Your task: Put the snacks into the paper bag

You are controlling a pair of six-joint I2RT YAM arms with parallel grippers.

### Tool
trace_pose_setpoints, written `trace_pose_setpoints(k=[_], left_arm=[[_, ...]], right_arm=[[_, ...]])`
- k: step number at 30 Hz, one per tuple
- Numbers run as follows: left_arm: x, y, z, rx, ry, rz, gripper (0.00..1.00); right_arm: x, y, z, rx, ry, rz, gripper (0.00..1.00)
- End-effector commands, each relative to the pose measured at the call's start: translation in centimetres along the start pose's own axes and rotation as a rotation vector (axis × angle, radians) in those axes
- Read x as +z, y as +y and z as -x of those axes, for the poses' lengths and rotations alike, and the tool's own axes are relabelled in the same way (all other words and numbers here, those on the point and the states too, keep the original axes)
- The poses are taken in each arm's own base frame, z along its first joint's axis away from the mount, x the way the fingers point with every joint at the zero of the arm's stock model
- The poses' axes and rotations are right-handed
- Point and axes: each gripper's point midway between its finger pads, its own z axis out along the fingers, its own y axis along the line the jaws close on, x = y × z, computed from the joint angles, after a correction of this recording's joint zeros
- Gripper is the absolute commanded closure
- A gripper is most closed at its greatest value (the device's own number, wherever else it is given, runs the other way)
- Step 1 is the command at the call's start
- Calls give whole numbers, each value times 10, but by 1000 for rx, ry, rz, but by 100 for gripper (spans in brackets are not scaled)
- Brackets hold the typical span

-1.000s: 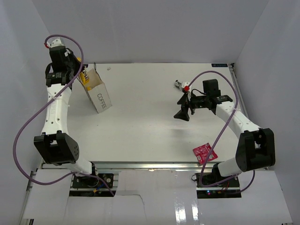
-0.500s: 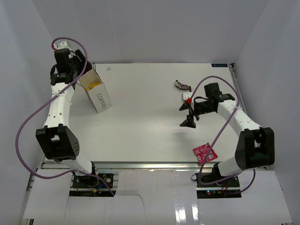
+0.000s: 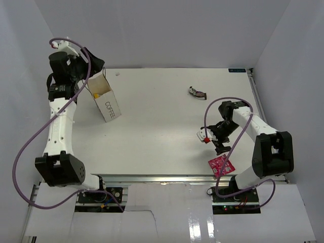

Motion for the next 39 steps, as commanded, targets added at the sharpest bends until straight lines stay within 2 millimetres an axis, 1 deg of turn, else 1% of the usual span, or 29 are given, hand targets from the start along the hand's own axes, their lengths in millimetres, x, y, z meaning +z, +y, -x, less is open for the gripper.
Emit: trace_pose_setpoints(k=[1,2,3,4,5,6,7,8,9,11,12,14,15,16,19,20,23,27,28,29,30,31,32,33,34,35,37,38,39], left_arm=[[-64,-63,29,19,-116,-232,17],[-71,-70,22,12,-101,-276,17],[-71,-67,6,-18,-75,-291,14],[-86,-78,3,-17,-74,-342,14],[-91,-81,-3,-25,-65,-365,14],[-92,-79,-16,-54,-37,-372,14],[-97,-83,-19,-57,-38,-393,13],[-109,-91,-20,-50,-41,-431,11],[-112,-93,-24,-63,-33,-446,9],[-125,-103,-27,-63,-16,-502,9],[-128,-108,-26,-64,-15,-525,9],[-133,-114,-31,-100,6,-557,9],[-134,-116,-37,-107,22,-580,9],[-135,-117,-40,-126,33,-588,9],[-139,-119,-49,-140,41,-604,9],[-137,-116,-57,-162,59,-599,9],[-142,-121,-64,-180,76,-631,9],[-144,-129,-67,-186,100,-662,9],[-142,-130,-69,-191,113,-665,9],[-143,-134,-71,-195,125,-676,9],[-142,-139,-70,-185,115,-696,9],[-138,-139,-71,-190,116,-689,9],[-138,-147,-77,-192,136,-707,9],[-138,-156,-86,-193,160,-728,9],[-137,-160,-91,-195,172,-733,9],[-133,-170,-102,-200,199,-745,9],[-128,-178,-120,-210,242,-750,9],[-123,-186,-134,-216,277,-758,9],[-121,-189,-143,-218,296,-757,9]], right_arm=[[-2,46,-15,-39,133,129,3],[-1,54,-15,-58,154,137,3],[4,63,-14,-62,157,161,3],[13,79,-15,-46,152,199,3],[18,85,-16,-33,155,219,3],[22,85,-18,10,165,203,3],[28,87,-20,46,166,194,3],[30,82,-23,71,173,163,3],[32,70,-28,109,193,104,3],[34,62,-33,138,207,58,3],[34,53,-37,157,220,19,3],[37,50,-41,178,238,5,3],[37,44,-43,187,247,-24,3],[38,42,-46,190,255,-33,3],[46,44,-54,209,280,-41,4],[48,45,-54,212,276,-39,5],[56,58,-53,225,264,-16,8],[62,70,-53,231,260,-4,13],[63,72,-53,236,256,3,15],[65,73,-52,251,249,0,22],[67,73,-52,263,246,-3,27],[69,72,-53,282,242,0,34],[70,69,-53,300,237,-8,50],[72,65,-55,344,232,-20,57],[69,55,-54,356,228,-40,63],[69,49,-52,373,214,-55,72],[68,35,-51,432,194,-82,78],[62,16,-45,434,165,-122,85],[61,8,-42,453,143,-129,86]])
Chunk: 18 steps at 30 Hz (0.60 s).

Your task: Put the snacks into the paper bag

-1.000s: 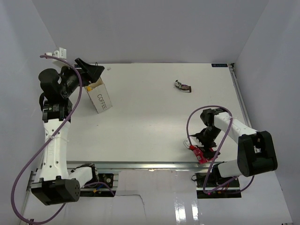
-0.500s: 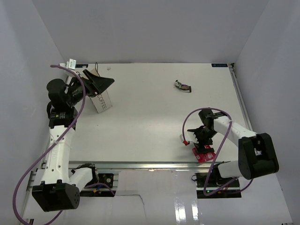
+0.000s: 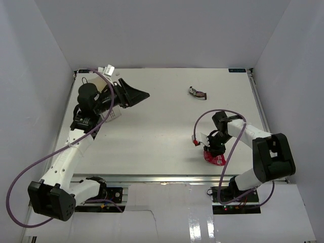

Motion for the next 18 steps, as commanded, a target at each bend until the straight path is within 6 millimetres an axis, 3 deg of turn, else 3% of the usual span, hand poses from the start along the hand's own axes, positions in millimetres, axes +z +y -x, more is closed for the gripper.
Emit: trace_pose_setpoints(k=[1,4,5,10,13,18], left_arm=[[21,15,-28,-48,44,23,9],[39,23,-54,-81,101,19,8],[44,21,-65,-87,122,6,8],[66,36,-99,-110,203,36,8],[78,42,-117,-121,249,49,8],[99,47,-141,-124,315,52,8]], right_arm=[[5,-32,30,121,-133,-33,90],[-6,-49,55,225,-226,-33,92],[-18,-62,75,228,-302,-45,92],[-50,-83,135,365,-553,33,92],[-68,-96,161,403,-654,81,92],[-88,-114,181,461,-718,102,92]])
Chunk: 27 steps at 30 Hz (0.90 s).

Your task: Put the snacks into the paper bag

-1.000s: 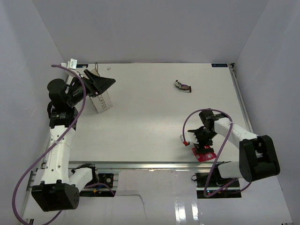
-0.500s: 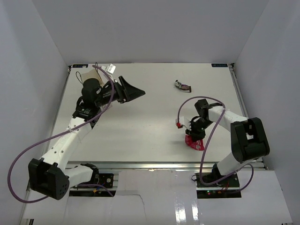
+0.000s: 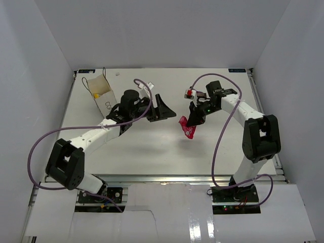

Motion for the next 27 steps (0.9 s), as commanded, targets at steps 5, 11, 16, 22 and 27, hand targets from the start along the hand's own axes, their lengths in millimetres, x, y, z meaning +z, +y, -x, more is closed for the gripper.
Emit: trace_pose_setpoints(k=[5,11,16,22,27], left_arm=[[35,-6,3,63,14,-8,6],[51,5,-9,41,59,13,6],[60,7,-17,26,91,10,16],[67,19,-23,-3,111,36,35],[68,20,-24,-6,117,34,53]], right_arm=[[-7,10,58,83,-154,72,92],[-11,11,74,99,-194,79,92],[-11,12,74,108,-202,82,92],[-7,20,69,97,-201,93,92],[-7,25,68,90,-206,106,91]])
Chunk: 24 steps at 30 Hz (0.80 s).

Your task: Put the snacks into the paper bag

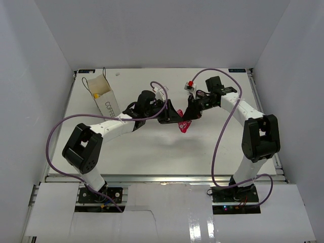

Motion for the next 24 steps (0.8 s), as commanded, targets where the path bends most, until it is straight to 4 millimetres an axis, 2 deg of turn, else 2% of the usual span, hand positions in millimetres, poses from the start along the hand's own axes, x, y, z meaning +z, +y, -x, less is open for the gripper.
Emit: trace_pose_setpoints(k=[1,3,4,7,11,14,15,17,18,20,21,24], left_arm=[[2,-10,9,28,-15,-21,55],[2,-11,9,33,-15,-23,61],[1,-11,8,34,-11,-26,68],[1,-11,6,33,-4,-30,80],[-2,-11,7,38,-14,-14,91],[-7,-7,13,66,-39,35,100],[-10,-4,13,71,-39,61,100],[-18,2,22,111,-69,133,100],[-27,0,25,121,-78,164,100],[-38,4,32,155,-100,217,100],[-51,8,37,154,-125,264,100],[-76,18,47,167,-163,347,100]], right_arm=[[-4,21,16,-54,-49,44,90],[-4,21,17,-58,-51,46,88],[-5,22,18,-61,-53,48,85],[-5,23,20,-66,-56,56,81],[-6,24,24,-79,-60,58,78],[-9,26,28,-109,-63,54,70],[-11,25,29,-120,-60,47,61],[-20,24,34,-166,-67,29,51],[-24,23,38,-183,-74,17,38],[-39,17,50,-235,-94,-16,27],[-44,15,54,-253,-101,-27,18],[-63,7,69,-303,-127,-69,3]])
